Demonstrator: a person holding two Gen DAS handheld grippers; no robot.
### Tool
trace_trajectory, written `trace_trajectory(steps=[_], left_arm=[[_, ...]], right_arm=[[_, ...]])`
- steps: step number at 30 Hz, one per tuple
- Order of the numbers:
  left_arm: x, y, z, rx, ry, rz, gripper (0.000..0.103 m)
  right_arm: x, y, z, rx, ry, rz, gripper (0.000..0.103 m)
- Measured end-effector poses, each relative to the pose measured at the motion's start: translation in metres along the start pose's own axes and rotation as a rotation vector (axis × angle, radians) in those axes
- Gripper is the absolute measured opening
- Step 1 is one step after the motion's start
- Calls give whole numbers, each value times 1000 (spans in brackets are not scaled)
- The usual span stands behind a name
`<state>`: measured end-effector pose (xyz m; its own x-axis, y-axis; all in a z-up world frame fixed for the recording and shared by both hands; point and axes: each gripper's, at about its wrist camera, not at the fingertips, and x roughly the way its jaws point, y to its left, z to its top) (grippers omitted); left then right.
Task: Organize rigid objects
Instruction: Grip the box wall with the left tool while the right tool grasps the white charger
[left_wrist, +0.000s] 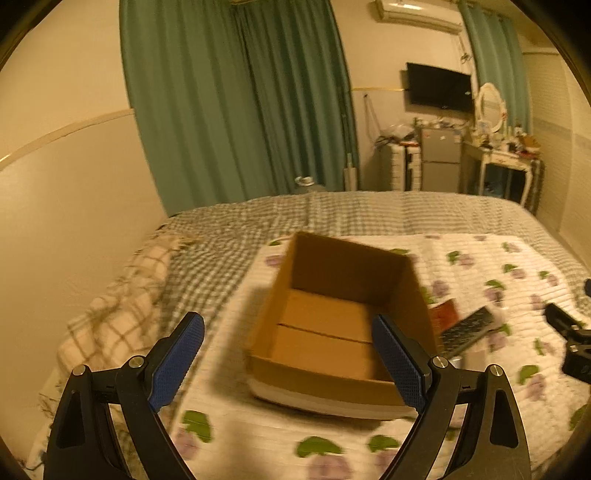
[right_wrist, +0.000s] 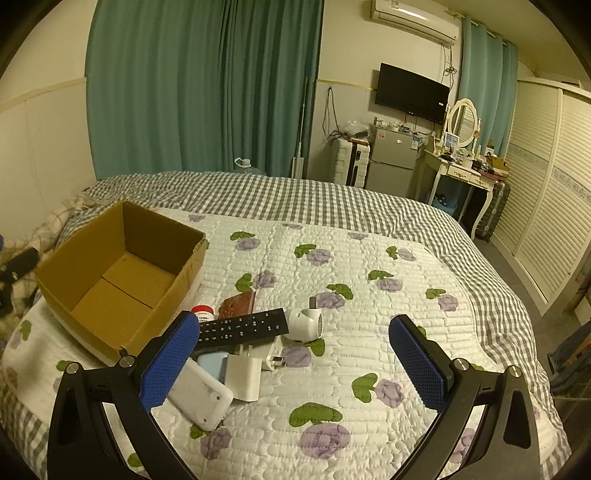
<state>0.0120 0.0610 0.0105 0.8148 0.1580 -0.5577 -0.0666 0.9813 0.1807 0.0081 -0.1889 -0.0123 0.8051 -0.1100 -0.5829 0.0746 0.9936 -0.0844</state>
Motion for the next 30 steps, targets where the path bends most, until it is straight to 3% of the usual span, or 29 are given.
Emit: trace_trajectory(steps=[5, 15, 17, 19, 22, 26, 30], left_arm=[[26, 21, -9, -13, 82, 34, 93], [61, 33, -10, -10, 168, 53, 93], [65, 33, -11, -2, 182, 55, 83], [70, 33, -12, -3, 212, 29, 46], [73, 34, -12, -23, 235, -37, 27], [71, 20, -11, 38, 233, -35, 13], [73, 18, -11, 62, 235, -33, 13]], right_arm=[[20, 3, -8, -7, 51, 9, 103], [55, 10, -18, -24, 127, 26, 103], [62, 9, -20, -22, 138, 28, 103], [68, 8, -22, -18, 151, 30, 103], [77, 7, -24, -14, 167, 35, 103], [86, 7, -27, -16, 184, 45, 103], [96, 7, -32, -10, 208, 60, 103]])
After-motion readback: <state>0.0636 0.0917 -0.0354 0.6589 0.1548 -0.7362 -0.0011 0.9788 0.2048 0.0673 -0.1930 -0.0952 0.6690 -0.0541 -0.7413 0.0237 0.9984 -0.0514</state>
